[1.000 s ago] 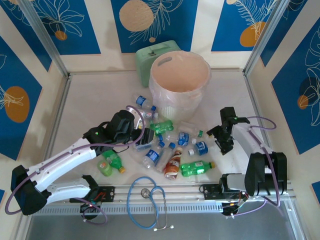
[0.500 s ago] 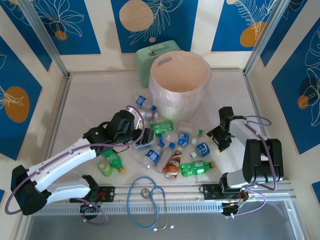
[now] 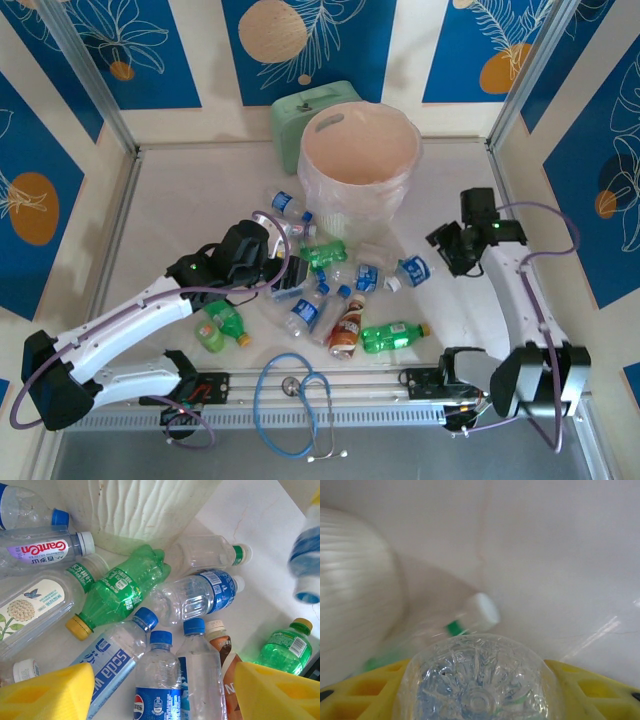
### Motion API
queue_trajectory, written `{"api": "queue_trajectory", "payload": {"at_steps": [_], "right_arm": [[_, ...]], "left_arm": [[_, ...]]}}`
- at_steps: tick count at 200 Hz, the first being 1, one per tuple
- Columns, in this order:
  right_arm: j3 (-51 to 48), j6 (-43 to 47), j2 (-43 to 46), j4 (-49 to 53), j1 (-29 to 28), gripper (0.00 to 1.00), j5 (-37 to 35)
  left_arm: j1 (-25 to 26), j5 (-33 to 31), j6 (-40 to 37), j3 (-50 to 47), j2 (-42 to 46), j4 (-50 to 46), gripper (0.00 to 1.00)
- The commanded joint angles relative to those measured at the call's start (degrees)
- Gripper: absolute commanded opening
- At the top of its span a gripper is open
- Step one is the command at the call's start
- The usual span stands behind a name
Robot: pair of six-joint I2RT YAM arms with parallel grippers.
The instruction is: Put the plastic bottles in the bin
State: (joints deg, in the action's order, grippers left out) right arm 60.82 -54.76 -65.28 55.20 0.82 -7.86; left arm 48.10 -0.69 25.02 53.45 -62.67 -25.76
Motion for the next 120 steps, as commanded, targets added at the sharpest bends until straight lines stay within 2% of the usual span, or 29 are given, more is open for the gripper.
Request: {"api": "queue_trajectory", "payload": {"at_steps": [1, 31, 55, 120], "right_arm": [[10.5, 2.8, 2.7, 8.5, -1.5, 0.57, 3.2], [27.1, 3.4, -0.7, 10.9, -6.1, 0.56, 3.2], [37.8, 3.5, -5.4, 8.4, -9.6, 0.57, 3.0], [51.7, 1.6, -19.3, -3.7, -12.0, 0.58, 4.9]], "left_arm": [[0.6, -1.2, -0.9, 0.4, 1.2, -0.4, 0.73], [0.6, -1.1, -0.8, 0.3, 1.0, 0.1, 0.73], [0.5, -1.3, -0.4, 0.3, 1.1, 0.5, 0.73], [0.5, -0.5, -0.4, -0.6, 1.6, 2.5, 0.73]]}}
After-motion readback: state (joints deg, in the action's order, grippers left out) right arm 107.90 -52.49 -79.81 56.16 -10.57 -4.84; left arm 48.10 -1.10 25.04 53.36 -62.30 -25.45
